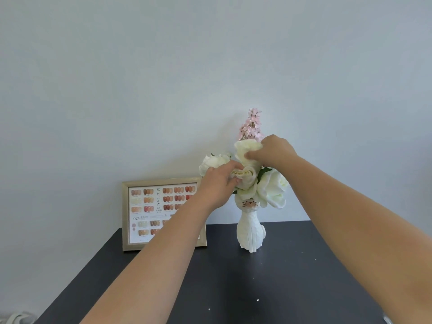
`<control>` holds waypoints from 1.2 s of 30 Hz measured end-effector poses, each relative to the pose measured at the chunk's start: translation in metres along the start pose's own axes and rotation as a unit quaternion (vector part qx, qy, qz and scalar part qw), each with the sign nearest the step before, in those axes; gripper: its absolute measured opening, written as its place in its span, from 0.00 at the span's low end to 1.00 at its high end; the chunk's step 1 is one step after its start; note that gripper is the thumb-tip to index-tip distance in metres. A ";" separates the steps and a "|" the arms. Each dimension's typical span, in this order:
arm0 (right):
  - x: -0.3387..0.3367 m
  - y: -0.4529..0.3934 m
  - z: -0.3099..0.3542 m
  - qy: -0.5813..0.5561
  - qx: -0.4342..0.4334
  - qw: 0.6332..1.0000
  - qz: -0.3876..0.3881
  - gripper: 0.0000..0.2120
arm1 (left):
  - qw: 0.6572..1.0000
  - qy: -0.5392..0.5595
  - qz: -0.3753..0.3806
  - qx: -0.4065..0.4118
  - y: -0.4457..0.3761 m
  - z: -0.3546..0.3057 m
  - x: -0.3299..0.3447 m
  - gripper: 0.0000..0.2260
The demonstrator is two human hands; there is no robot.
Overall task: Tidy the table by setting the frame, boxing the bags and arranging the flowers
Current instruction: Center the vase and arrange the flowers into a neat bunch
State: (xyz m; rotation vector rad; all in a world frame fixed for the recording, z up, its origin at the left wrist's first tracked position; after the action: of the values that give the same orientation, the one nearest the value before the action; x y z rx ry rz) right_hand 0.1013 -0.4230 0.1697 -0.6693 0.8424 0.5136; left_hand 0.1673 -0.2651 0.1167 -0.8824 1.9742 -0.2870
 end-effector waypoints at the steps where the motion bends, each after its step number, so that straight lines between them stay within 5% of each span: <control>1: 0.004 0.001 -0.003 0.023 0.001 1.000 0.006 0.19 | 1.000 0.003 0.001 0.004 0.001 -0.001 0.000 0.13; 4: 0.014 0.004 -0.014 0.074 -0.004 0.997 0.020 0.15 | 1.000 -0.014 -0.013 0.018 0.000 0.004 -0.002 0.14; 7: 0.012 0.004 -0.021 0.078 -0.003 0.997 0.028 0.24 | 0.998 -0.053 -0.035 -0.003 -0.002 0.016 -0.009 0.16; 9: -0.005 0.003 -0.025 -0.015 -0.018 0.999 -0.022 0.29 | 0.997 -0.057 -0.059 -0.016 0.000 0.021 -0.016 0.18; 13: -0.047 0.013 -0.077 -0.312 0.011 0.929 -0.199 0.11 | 0.987 0.035 -0.146 -0.051 0.004 0.029 -0.031 0.24; 15: -0.034 0.016 -0.103 -0.320 0.042 0.931 -0.169 0.13 | 0.975 0.096 -0.176 -0.097 0.003 0.040 -0.033 0.25; 18: 0.015 0.014 -0.115 -0.325 0.046 0.944 -0.020 0.18 | 0.941 0.210 -0.183 -0.192 0.001 0.055 -0.028 0.23; 21: 0.050 0.021 -0.114 -0.401 0.069 0.908 0.104 0.25 | 0.915 0.273 -0.179 -0.236 0.002 0.061 -0.020 0.19; 24: 0.049 0.011 -0.114 -0.469 0.069 0.876 0.093 0.25 | 0.915 0.283 -0.195 -0.212 -0.004 0.053 -0.028 0.14; 27: 0.037 -0.004 -0.109 -0.455 0.058 0.887 0.050 0.28 | 0.931 0.253 -0.189 -0.186 -0.017 0.041 -0.042 0.11; 31: 0.017 -0.010 -0.090 -0.336 0.012 0.942 0.026 0.04 | 0.979 0.112 -0.102 -0.139 -0.040 0.020 -0.037 0.15; 34: 0.012 -0.011 -0.077 -0.287 -0.007 0.957 0.035 0.20 | 0.991 0.018 -0.070 -0.112 -0.050 0.011 -0.032 0.13; 36: 0.014 -0.011 -0.070 -0.267 -0.008 0.962 0.048 0.21 | 0.992 -0.011 -0.071 -0.108 -0.050 0.013 -0.035 0.10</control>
State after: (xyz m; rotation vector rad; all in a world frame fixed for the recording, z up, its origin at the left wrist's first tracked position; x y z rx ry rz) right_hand 0.0811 -0.4782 0.1283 -0.4699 0.3616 0.7474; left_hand 0.2124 -0.2746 0.1588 -1.1638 1.9493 -0.1454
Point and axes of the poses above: each hand's wrist, its own y-axis away from the middle knuckle, its own x-axis out of the palm, z = x × y, the point moved 8 cm from there along -y, towards the middle knuckle, and after that the axes turned 5 degrees about y, right-handed, at the moved point
